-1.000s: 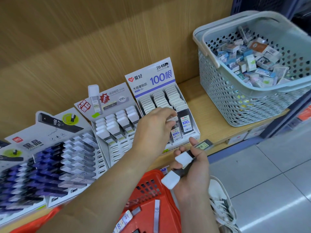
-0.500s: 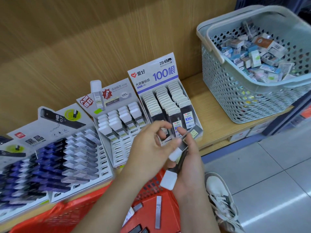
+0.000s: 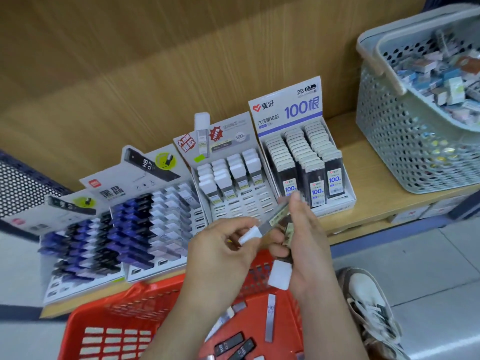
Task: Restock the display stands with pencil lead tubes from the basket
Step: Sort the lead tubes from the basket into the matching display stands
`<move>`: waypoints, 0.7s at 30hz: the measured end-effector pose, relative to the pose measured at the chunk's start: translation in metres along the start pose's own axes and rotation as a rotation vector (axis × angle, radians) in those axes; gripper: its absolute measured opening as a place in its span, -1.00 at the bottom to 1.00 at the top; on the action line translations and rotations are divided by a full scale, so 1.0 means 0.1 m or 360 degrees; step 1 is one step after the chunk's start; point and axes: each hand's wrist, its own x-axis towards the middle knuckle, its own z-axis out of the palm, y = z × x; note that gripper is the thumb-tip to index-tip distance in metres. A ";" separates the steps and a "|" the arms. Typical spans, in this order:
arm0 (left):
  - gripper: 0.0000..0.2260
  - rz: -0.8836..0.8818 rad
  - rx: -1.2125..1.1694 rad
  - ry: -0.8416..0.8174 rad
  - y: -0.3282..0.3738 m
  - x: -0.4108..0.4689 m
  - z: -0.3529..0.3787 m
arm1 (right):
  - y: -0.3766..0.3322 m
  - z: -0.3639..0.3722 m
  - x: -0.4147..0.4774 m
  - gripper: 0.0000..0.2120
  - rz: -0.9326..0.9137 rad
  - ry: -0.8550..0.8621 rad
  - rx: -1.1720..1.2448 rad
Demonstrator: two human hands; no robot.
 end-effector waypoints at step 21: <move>-0.80 -0.0323 -0.0487 0.0328 -0.46 -0.25 -1.03 | 0.53 0.44 -0.13 -0.53 0.0298 -0.0433 -0.0104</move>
